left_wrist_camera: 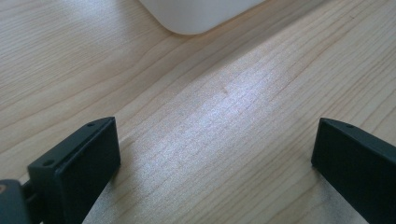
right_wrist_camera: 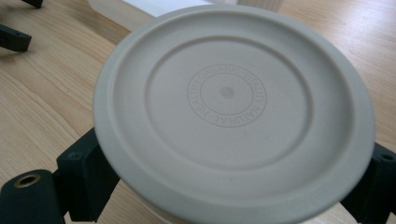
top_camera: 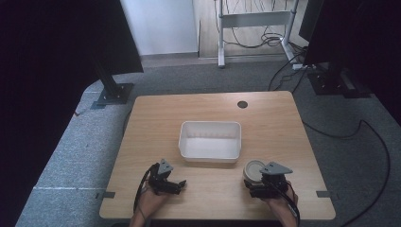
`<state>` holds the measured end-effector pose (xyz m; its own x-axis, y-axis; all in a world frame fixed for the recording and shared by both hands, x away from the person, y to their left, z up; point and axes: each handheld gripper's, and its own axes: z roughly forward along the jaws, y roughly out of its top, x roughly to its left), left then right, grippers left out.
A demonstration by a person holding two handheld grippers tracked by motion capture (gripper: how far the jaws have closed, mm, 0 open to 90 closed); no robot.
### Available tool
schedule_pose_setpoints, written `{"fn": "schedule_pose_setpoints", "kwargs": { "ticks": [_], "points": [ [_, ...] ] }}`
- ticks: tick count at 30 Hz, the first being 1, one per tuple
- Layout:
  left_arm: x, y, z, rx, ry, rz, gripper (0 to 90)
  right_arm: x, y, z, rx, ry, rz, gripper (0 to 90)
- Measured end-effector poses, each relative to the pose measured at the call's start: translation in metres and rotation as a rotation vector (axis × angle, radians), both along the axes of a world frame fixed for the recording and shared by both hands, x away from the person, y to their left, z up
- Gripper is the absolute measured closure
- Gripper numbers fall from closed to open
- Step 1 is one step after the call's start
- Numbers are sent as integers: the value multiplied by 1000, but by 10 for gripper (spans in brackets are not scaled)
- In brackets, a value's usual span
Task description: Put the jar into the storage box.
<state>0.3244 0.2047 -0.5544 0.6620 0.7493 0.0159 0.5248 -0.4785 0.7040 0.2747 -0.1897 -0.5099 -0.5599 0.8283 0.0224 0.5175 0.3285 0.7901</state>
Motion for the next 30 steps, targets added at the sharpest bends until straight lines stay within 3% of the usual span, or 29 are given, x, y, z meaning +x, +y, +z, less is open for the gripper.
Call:
{"fn": "schedule_pose_setpoints", "kwargs": {
  "ticks": [30],
  "points": [
    [0,0,0,0,0,0,9,21,37,18,21,-15,55,88]
  ]
}}
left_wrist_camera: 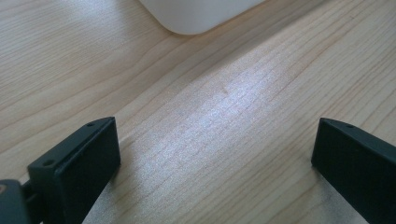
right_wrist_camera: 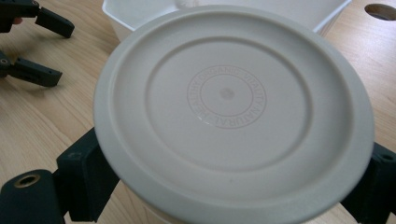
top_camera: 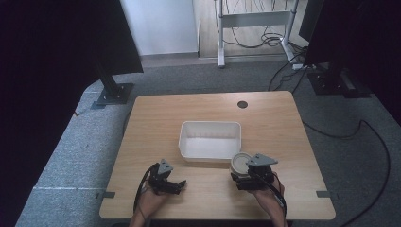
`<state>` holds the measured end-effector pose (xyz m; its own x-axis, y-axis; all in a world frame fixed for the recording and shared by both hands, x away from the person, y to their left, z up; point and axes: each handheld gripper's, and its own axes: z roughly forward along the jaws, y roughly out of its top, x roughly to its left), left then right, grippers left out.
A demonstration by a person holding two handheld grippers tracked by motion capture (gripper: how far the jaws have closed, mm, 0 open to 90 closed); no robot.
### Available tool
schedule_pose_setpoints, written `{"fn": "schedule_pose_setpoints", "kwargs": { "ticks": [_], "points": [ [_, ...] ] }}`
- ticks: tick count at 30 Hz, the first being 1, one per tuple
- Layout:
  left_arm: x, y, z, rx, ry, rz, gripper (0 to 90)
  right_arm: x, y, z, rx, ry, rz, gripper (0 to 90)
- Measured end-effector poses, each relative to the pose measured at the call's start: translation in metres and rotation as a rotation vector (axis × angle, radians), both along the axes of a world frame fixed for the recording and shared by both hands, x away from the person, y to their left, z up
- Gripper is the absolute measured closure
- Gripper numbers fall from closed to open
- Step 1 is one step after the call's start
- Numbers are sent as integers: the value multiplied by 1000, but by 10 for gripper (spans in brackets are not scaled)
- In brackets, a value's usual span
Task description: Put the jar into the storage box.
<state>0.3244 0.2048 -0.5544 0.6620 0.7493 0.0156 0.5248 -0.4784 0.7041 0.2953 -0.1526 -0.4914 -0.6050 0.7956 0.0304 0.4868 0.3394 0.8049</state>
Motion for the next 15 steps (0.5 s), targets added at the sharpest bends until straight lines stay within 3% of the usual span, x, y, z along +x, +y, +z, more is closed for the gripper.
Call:
{"fn": "schedule_pose_setpoints", "kwargs": {
  "ticks": [15],
  "points": [
    [0,0,0,0,0,-1,8,14,18,6,0,-6,11,88]
  ]
}}
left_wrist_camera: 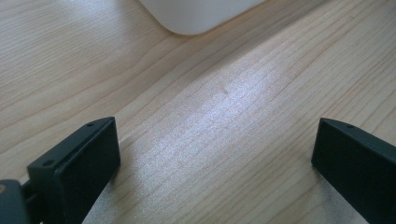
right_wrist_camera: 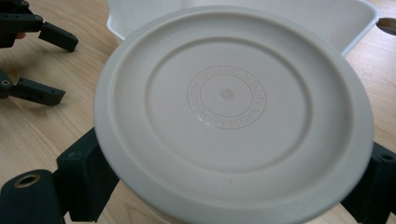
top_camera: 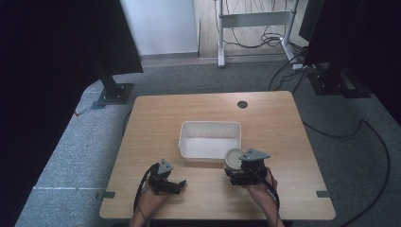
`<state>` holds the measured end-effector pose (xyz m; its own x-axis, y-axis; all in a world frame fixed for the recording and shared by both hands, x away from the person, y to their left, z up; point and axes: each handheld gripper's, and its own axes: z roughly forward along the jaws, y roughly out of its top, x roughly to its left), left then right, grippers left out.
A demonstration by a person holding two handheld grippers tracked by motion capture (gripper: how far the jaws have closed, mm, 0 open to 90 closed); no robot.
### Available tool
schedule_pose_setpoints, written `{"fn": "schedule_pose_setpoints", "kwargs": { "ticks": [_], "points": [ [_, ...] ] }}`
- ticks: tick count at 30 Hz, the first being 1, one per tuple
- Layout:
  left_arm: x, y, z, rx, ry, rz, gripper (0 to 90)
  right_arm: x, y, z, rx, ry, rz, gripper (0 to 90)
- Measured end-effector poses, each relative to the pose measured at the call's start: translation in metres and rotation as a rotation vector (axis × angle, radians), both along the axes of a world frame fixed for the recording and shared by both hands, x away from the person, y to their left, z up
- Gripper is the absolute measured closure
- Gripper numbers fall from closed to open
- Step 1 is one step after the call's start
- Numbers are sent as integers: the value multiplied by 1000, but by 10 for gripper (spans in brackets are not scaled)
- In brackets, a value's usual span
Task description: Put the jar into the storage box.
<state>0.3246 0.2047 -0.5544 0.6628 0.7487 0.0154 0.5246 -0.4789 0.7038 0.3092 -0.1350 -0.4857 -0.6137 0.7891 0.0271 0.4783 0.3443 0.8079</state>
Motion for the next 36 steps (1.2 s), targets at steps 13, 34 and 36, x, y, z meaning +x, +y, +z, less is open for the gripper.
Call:
{"fn": "schedule_pose_setpoints", "kwargs": {
  "ticks": [13,34,36],
  "points": [
    [0,0,0,0,0,1,8,13,15,2,-6,1,8,88],
    [0,0,0,1,0,-1,8,36,37,9,-7,4,4,88],
    [0,0,0,1,0,-1,8,39,40,9,-11,4,6,89]
  ]
}}
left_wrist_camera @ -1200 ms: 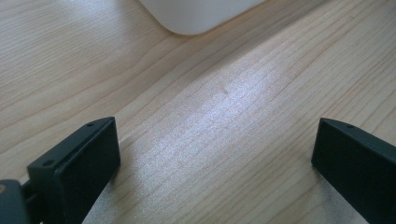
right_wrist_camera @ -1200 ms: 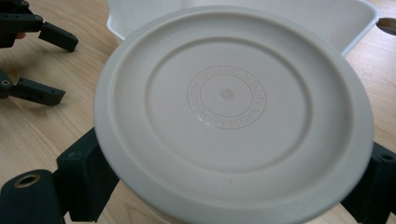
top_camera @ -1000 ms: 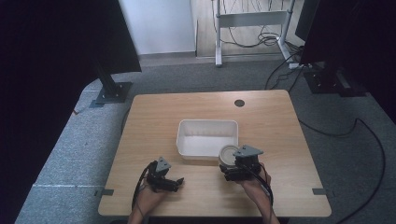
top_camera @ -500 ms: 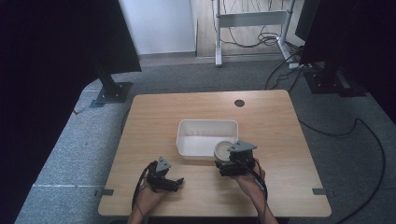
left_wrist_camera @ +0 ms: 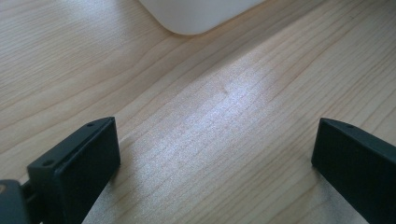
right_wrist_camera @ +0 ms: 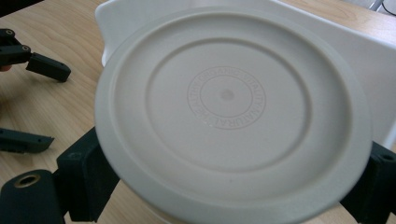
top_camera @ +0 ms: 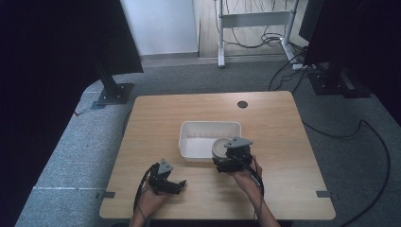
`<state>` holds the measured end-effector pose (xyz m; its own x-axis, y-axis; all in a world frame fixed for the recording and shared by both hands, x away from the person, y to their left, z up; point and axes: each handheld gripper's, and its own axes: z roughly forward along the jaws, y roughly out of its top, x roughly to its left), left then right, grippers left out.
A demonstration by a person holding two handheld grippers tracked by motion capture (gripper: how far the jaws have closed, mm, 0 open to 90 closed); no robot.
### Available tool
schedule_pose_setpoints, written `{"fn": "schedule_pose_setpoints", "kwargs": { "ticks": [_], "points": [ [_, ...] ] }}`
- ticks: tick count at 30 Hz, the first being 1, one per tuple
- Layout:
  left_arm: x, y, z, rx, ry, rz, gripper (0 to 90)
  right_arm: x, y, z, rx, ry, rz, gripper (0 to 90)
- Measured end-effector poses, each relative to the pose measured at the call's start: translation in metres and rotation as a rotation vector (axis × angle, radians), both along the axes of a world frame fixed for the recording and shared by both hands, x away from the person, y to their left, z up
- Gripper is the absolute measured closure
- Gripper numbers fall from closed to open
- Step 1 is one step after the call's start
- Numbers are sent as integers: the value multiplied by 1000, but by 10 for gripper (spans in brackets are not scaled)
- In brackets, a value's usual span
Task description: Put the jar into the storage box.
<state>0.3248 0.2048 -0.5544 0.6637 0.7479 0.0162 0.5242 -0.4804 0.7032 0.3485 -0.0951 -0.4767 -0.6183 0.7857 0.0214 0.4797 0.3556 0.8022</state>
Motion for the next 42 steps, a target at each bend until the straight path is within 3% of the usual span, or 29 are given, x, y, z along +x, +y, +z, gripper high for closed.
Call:
{"fn": "schedule_pose_setpoints", "kwargs": {
  "ticks": [22,28,42],
  "points": [
    [0,0,0,0,0,-1,7,31,25,-4,-10,-10,-25,88],
    [0,0,0,0,0,0,7,40,31,-11,0,-2,-42,89],
    [0,0,0,1,1,-2,7,54,41,-28,-41,-6,-77,88]
  ]
}}
